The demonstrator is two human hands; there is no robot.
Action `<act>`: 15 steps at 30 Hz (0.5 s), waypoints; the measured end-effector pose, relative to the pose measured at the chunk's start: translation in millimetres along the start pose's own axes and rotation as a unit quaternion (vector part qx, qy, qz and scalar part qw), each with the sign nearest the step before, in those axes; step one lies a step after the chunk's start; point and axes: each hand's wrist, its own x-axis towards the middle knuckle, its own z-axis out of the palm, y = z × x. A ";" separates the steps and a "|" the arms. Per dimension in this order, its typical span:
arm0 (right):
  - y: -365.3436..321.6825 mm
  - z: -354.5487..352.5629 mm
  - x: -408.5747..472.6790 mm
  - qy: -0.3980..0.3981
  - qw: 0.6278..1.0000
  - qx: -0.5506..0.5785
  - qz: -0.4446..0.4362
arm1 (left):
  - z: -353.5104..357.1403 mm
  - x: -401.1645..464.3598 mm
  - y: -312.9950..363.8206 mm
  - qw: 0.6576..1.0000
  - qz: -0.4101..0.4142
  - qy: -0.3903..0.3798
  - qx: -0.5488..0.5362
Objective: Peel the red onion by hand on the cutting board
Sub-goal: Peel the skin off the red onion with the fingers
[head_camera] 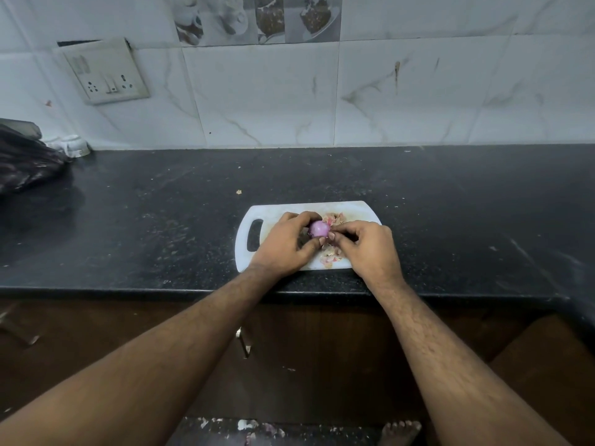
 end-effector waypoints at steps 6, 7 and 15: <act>-1.3 1.7 -1.0 0.015 1.000 -0.023 0.006 | 0.0 0.0 -0.4 1.000 0.006 -0.001 0.008; -1.5 2.1 -0.6 0.019 0.999 -0.030 0.007 | 0.2 -0.4 -0.4 1.000 0.008 -0.002 0.010; 0.8 0.3 1.0 0.007 1.000 -0.004 0.008 | 1.0 0.1 -2.6 1.000 -0.020 -0.015 0.015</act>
